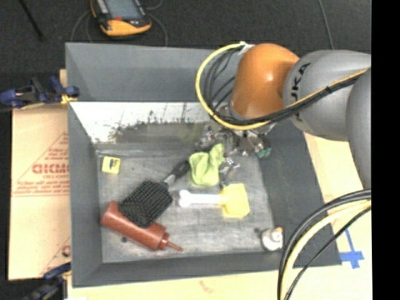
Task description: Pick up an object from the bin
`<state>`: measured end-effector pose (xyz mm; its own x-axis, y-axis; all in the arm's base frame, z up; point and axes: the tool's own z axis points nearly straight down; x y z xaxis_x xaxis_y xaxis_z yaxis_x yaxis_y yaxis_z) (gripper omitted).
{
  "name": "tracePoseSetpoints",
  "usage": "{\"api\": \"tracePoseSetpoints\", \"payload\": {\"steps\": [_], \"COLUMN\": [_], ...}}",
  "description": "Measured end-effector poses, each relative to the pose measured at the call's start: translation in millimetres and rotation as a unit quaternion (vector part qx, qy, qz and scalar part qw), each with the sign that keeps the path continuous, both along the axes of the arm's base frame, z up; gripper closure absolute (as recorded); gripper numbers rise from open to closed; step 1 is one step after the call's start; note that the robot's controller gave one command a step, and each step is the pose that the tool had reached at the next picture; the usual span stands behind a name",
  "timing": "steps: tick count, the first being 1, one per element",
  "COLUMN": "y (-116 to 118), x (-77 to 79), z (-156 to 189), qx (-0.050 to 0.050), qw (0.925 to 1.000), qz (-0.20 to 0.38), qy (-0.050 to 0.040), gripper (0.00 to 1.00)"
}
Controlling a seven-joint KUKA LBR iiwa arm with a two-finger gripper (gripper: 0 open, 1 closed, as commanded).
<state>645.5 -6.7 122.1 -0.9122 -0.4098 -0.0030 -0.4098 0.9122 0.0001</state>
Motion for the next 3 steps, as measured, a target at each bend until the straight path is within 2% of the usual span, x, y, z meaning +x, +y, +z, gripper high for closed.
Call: {"api": "tracePoseSetpoints", "payload": {"steps": [1,2,3], "y": [-0.8,-0.8,-0.8], "x": [9.0,7.7,7.7], "z": [-33.0,-46.5,-46.5], "qx": [-0.002,-0.002,-0.002], "qw": [0.9966,0.9934,0.9934], "qz": [0.082,0.114,0.114], "qy": [-0.0028,-0.0037,-0.0037], "gripper": [0.0,1.0,1.0]}}
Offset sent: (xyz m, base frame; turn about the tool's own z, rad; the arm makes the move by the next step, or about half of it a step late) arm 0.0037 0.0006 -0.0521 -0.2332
